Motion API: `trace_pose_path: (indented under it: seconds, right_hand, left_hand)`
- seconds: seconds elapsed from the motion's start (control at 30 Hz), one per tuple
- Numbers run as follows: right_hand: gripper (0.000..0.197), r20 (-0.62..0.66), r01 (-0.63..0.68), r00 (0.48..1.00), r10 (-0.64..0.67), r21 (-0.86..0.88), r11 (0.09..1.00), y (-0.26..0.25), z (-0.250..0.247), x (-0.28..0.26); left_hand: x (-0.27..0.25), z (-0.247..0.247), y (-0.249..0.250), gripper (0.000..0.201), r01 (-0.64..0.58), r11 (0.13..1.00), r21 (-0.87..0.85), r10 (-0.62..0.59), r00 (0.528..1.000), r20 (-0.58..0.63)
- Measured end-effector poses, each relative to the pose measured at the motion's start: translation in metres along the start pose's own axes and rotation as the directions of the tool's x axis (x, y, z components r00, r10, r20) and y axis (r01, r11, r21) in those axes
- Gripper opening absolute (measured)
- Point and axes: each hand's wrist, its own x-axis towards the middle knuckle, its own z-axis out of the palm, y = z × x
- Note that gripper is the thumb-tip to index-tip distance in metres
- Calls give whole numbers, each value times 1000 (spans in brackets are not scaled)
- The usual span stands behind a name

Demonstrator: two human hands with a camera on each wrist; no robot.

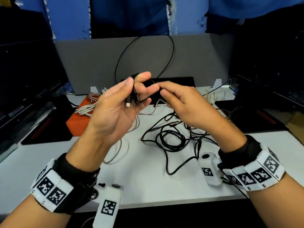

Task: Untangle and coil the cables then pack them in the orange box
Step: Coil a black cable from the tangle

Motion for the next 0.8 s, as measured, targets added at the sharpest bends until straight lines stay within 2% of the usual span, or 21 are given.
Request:
trace_pose_path:
  seconds: [0.07,0.13,0.2,0.27,0.33,0.37,0.4,0.47,0.53,0.6,0.67,0.73,0.8]
  right_hand:
    - [23,124,-28,991,41,-110,994,-2,5,-1]
    - [20,264,-6,963,61,-205,979,-7,10,-5]
    - [29,369,48,927,64,-284,958,-14,11,-9]
    - [33,421,100,906,39,-301,948,-21,8,-12]
    - [28,400,123,916,-15,-247,961,-28,1,-13]
    - [25,354,116,934,-37,-203,972,-30,-3,-13]
    - [21,285,97,957,-50,-152,984,-31,-8,-13]
    - [18,141,53,989,-45,-52,997,-31,-16,-11]
    - [18,51,32,998,-33,29,999,-29,-20,-11]
    - [17,23,24,999,-26,86,996,-26,-19,-9]
    - [16,46,34,998,-39,106,994,-25,-14,-8]
    - [21,75,72,994,-78,90,993,-23,-9,-6]
    - [22,86,75,993,-82,87,993,-22,-7,-6]
  left_hand:
    - [3,-3,-11,42,-58,989,134,65,997,-48]
    - [4,-3,-22,39,-85,956,280,110,991,-74]
    - [2,-2,-27,35,-90,882,462,137,988,-69]
    - [2,-5,-30,31,-140,717,683,195,981,-3]
    - [3,-8,-29,28,-189,515,836,244,967,68]
    - [3,-9,-26,25,-195,459,867,244,966,88]
    - [3,-11,-23,24,-199,442,875,215,970,112]
    - [3,-12,-15,29,-193,500,844,81,981,176]
    - [2,-10,-9,34,-133,639,758,-61,973,222]
    - [1,-9,-5,38,-28,783,622,-148,962,229]
    - [-2,-9,-1,36,51,882,469,-185,952,245]
    - [-2,-9,2,35,84,919,386,-197,945,262]
    - [-2,-10,1,33,80,914,398,-206,937,283]
